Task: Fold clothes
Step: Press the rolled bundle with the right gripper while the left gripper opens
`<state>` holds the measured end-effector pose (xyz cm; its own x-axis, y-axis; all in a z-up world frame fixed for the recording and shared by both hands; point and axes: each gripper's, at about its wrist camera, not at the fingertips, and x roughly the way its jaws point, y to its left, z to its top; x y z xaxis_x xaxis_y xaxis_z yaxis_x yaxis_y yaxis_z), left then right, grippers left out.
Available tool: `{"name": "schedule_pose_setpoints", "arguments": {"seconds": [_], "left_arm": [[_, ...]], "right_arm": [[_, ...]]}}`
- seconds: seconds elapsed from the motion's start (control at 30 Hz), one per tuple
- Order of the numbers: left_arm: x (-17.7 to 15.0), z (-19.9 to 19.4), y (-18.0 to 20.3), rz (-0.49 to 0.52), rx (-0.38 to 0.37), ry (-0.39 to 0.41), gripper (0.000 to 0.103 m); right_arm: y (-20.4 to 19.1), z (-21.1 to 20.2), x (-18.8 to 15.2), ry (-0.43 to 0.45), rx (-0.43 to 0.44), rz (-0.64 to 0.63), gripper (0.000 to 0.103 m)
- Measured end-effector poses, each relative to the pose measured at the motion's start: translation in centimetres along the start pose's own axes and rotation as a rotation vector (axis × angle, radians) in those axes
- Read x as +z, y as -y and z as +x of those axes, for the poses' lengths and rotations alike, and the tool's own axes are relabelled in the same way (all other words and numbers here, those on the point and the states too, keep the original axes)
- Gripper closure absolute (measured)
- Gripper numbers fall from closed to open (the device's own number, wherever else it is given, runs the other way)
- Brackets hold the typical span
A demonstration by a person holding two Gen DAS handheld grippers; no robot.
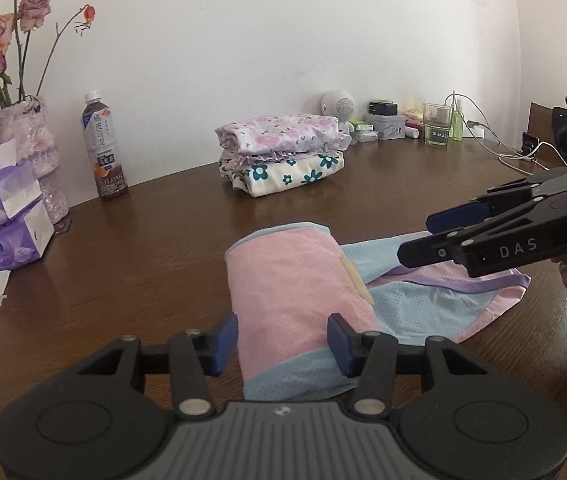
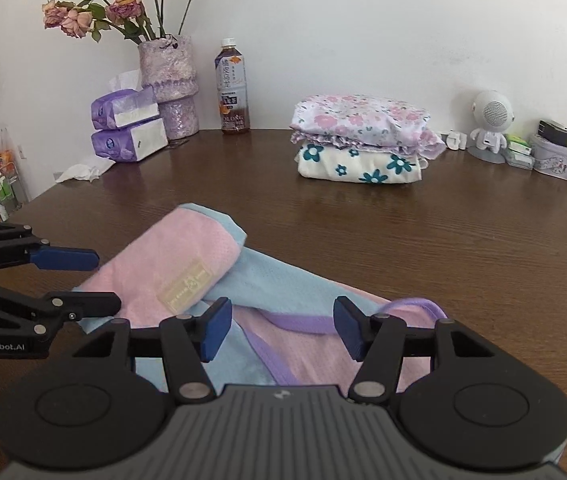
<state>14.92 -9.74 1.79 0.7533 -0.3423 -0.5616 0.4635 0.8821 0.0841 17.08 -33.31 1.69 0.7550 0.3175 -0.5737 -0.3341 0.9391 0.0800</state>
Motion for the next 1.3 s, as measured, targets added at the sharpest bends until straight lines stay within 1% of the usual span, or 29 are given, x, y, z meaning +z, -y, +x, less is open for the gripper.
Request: {"name": "schedule_pose_setpoints", "arguments": {"seconds": [0.13, 0.27, 0.4, 0.47, 0.53, 0.6, 0.73, 0.77, 0.83, 0.9, 0.97, 1.03, 1.07, 1.1, 1.17, 1.23, 1.3], "left_arm": [[-0.6, 0.5, -1.5, -0.049, -0.023, -0.02, 0.053], [-1.0, 1.0, -2.1, -0.088, -0.056, -0.03, 0.053], [-1.3, 1.3, -2.3, -0.112, -0.077, -0.033, 0.054], [-1.4, 1.3, -2.4, -0.123, -0.085, -0.034, 0.054], [-1.4, 1.4, -2.5, -0.134, -0.098, -0.036, 0.056], [-1.5, 1.4, -2.5, -0.138, -0.112, -0.037, 0.057], [-1.6, 1.3, -2.1, -0.136, -0.136, -0.035, 0.058], [-1.6, 1.3, -1.9, -0.133, -0.14, -0.036, 0.058], [-1.7, 1.1, -1.6, -0.126, -0.147, -0.035, 0.058], [-1.7, 0.9, -1.5, -0.125, -0.152, -0.028, 0.058], [-1.7, 0.6, -1.5, -0.13, -0.147, -0.013, 0.058], [-1.7, 0.3, -1.7, -0.138, -0.139, 0.003, 0.058], [-1.7, 0.3, -1.6, -0.137, -0.139, 0.001, 0.058], [-1.7, 0.4, -1.6, -0.136, -0.139, -0.001, 0.058], [-1.7, 0.4, -1.5, -0.134, -0.14, -0.004, 0.058], [-1.8, 0.7, -1.2, -0.124, -0.146, -0.011, 0.057], [-1.8, 0.5, -1.2, -0.125, -0.149, -0.001, 0.055]], "right_arm": [[-2.2, 1.8, 1.8, 0.004, 0.029, -0.027, 0.04], [-3.6, 3.9, 3.1, -0.003, 0.081, 0.003, 0.04], [-4.4, 6.1, 3.6, -0.038, 0.073, 0.02, 0.041], [-4.4, 6.9, 3.5, -0.053, 0.074, 0.033, 0.041], [-4.2, 7.2, 3.2, -0.058, 0.08, 0.047, 0.046], [-3.9, 7.3, 3.1, -0.06, 0.089, 0.055, 0.047], [-3.6, 7.2, 2.8, -0.058, 0.113, 0.062, 0.057], [-3.5, 7.2, 2.8, -0.058, 0.12, 0.062, 0.058], [-3.2, 7.1, 2.8, -0.052, 0.127, 0.076, 0.057], [-2.5, 6.8, 2.8, -0.036, 0.141, 0.122, 0.054], [-1.8, 6.2, 3.0, -0.009, 0.131, 0.154, 0.054], [-1.4, 5.6, 3.2, 0.02, 0.103, 0.156, 0.054], [-1.3, 5.5, 3.3, 0.02, 0.092, 0.149, 0.055], [-1.3, 5.6, 3.4, 0.013, 0.08, 0.143, 0.055], [-1.4, 6.3, 3.2, -0.012, 0.066, 0.135, 0.067], [-1.5, 7.1, 2.9, -0.038, 0.069, 0.129, 0.069], [-1.7, 7.5, 2.6, -0.046, 0.051, 0.115, 0.069]]}}
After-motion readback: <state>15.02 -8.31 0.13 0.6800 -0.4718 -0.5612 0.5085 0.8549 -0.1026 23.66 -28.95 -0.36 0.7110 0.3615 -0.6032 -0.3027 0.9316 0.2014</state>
